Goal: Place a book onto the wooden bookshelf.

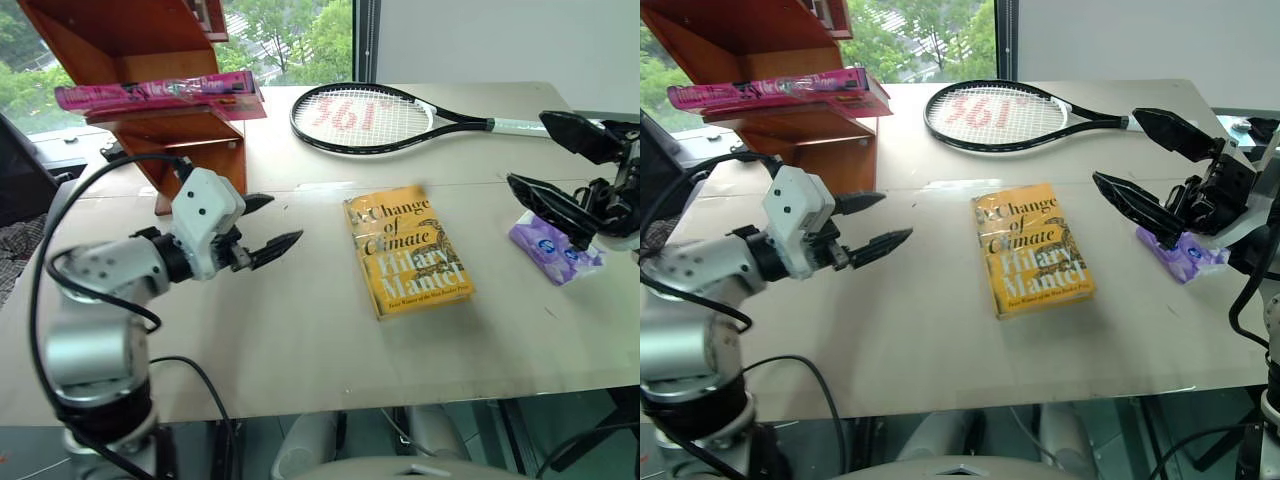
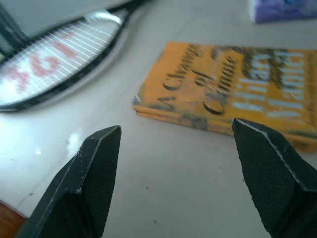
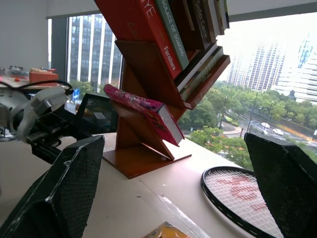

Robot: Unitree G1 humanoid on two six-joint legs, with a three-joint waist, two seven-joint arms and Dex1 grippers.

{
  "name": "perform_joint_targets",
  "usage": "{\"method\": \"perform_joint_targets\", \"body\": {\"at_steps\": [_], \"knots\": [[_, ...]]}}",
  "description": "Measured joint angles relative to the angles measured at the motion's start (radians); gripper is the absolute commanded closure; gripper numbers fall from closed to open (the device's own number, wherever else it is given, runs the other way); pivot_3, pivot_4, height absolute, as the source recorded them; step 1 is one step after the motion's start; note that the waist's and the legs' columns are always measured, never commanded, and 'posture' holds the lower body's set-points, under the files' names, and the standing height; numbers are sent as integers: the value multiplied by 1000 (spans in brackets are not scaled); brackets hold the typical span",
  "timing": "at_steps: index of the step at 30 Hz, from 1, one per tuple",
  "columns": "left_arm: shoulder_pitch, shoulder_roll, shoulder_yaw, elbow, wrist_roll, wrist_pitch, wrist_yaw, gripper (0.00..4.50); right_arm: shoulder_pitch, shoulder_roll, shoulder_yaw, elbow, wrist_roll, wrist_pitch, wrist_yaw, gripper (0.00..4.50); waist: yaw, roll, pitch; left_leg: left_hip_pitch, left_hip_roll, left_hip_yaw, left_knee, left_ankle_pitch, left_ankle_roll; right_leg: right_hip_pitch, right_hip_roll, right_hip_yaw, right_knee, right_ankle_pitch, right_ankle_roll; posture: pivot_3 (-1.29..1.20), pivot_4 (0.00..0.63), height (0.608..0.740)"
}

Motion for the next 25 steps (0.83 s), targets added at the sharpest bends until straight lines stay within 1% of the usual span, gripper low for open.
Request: {"method": "perform_joint_targets", "body": {"at_steps": [2, 5, 9, 10, 12, 14, 15, 16, 17, 18, 21, 25], "knots": [[49, -25, -11, 23, -16, -43, 29, 849, 7, -7, -10, -6, 17, 15, -11, 0, 3, 0, 0, 0, 0, 0, -1, 0, 0, 0, 0, 0, -1, 0, 0, 0, 150, 740], [125, -36, -30, 76, -38, -126, 67, 849, 39, -26, -31, -29, 40, 39, -24, 0, 4, 0, 0, -1, 0, -1, -2, 0, 0, -1, 0, -1, -1, 0, 0, 0, 150, 740], [195, -22, -31, 110, -83, -205, 69, 849, 107, -37, -50, -62, 48, 62, -36, 0, 5, 0, 0, -1, 0, 0, -2, 0, 0, 0, 0, 0, -2, 0, 0, 0, 150, 740], [225, -9, -31, 113, -95, -225, 68, 849, 145, -49, -62, -73, 45, 68, -33, 0, 5, 0, 0, -1, 0, 0, -2, 0, 0, 0, 0, 0, -2, 0, 0, 0, 150, 740], [300, 23, -27, 112, -126, -245, 60, 849, 256, -94, -89, -77, -7, 79, -6, 0, 5, 1, 0, -1, 0, 0, -2, -1, 1, 0, 0, 0, -2, 0, 0, 0, 150, 740], [344, 44, -16, 113, -150, -251, 47, 849, 337, -123, -111, -74, -52, 79, 23, 0, 6, 1, 0, -1, 0, 0, -3, -1, 1, 0, 0, 0, -3, 0, 0, 0, 150, 740], [381, 63, 3, 112, -173, -252, 38, 849, 413, -146, -135, -71, -92, 78, 52, 0, 7, 1, 0, -1, 0, 0, -3, -1, 1, 0, 0, -1, -3, 0, 0, 0, 150, 740], [423, 83, 25, 114, -190, -260, 29, 849, 496, -156, -165, -57, -143, 72, 84, 0, 8, 1, 0, -1, 1, 0, -3, -1, 1, 0, 0, -1, -3, 0, 0, 0, 150, 740], [444, 91, 39, 115, -199, -264, 23, 849, 531, -156, -179, -43, -166, 69, 99, 0, 8, 1, 0, -1, 1, 0, -3, -1, 1, 0, 0, -1, -4, 0, 0, 0, 150, 740], [481, 107, 53, 118, -214, -278, 12, 849, 601, -155, -202, -21, -214, 45, 130, 0, 8, 2, -1, 0, 1, 0, -3, -1, 1, 1, 0, 0, -4, 0, 0, 0, 150, 740], [570, 137, 78, 139, -235, -318, -19, 849, 705, -146, -245, 36, -301, -11, 188, 0, 5, 5, -2, 1, 2, 2, -3, -1, 2, 2, 1, 0, -5, -1, 0, 0, 150, 740], [602, 165, 87, 173, -265, -344, -31, 849, 758, -125, -265, 90, -380, -87, 235, 0, 4, 5, -2, 2, 3, 2, -3, -1, 2, 4, 1, 0, -6, -1, 1, 0, 150, 740]]}}
